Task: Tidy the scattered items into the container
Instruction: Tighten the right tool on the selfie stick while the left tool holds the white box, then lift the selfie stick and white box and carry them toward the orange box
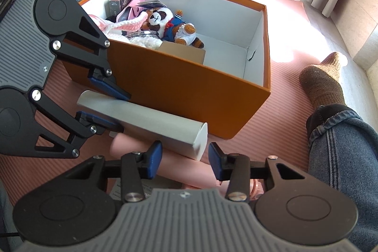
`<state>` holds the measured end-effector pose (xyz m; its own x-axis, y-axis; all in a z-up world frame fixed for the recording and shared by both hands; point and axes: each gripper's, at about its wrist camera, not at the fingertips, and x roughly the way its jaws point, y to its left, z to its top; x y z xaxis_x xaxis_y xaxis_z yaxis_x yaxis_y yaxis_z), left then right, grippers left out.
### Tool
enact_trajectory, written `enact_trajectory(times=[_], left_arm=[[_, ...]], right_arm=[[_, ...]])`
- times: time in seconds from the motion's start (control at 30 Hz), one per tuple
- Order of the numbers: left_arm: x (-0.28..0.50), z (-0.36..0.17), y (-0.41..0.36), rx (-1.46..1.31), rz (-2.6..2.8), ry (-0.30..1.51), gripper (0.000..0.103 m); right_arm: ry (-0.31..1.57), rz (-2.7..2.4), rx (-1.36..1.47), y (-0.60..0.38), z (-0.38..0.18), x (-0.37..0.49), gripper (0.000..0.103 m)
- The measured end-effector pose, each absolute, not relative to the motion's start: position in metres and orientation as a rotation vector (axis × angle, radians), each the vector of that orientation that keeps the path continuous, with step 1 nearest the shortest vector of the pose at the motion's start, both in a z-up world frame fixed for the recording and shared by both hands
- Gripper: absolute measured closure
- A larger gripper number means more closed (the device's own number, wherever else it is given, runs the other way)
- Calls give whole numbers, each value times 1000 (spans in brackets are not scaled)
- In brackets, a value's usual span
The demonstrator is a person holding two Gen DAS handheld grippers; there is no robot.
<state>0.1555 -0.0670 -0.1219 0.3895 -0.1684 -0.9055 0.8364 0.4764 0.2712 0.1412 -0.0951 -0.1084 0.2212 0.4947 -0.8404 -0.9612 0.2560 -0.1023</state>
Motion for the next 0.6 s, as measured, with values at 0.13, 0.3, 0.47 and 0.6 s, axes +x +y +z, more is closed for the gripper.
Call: enact_trajectory(times=[0.13, 0.3, 0.47, 0.6], left_arm=[[154, -124, -66, 809, -720, 956, 67], [148, -123, -66, 788, -676, 939, 68], [143, -119, -68, 767, -686, 958, 70], [137, -115, -68, 725, -711, 971, 70]], right_arm=[[801, 1123, -711, -97, -108, 145, 56], [874, 1071, -636, -102, -105, 156, 54], [1062, 950, -415, -120, -104, 185, 51], [1246, 810, -167, -144, -115, 214, 50]])
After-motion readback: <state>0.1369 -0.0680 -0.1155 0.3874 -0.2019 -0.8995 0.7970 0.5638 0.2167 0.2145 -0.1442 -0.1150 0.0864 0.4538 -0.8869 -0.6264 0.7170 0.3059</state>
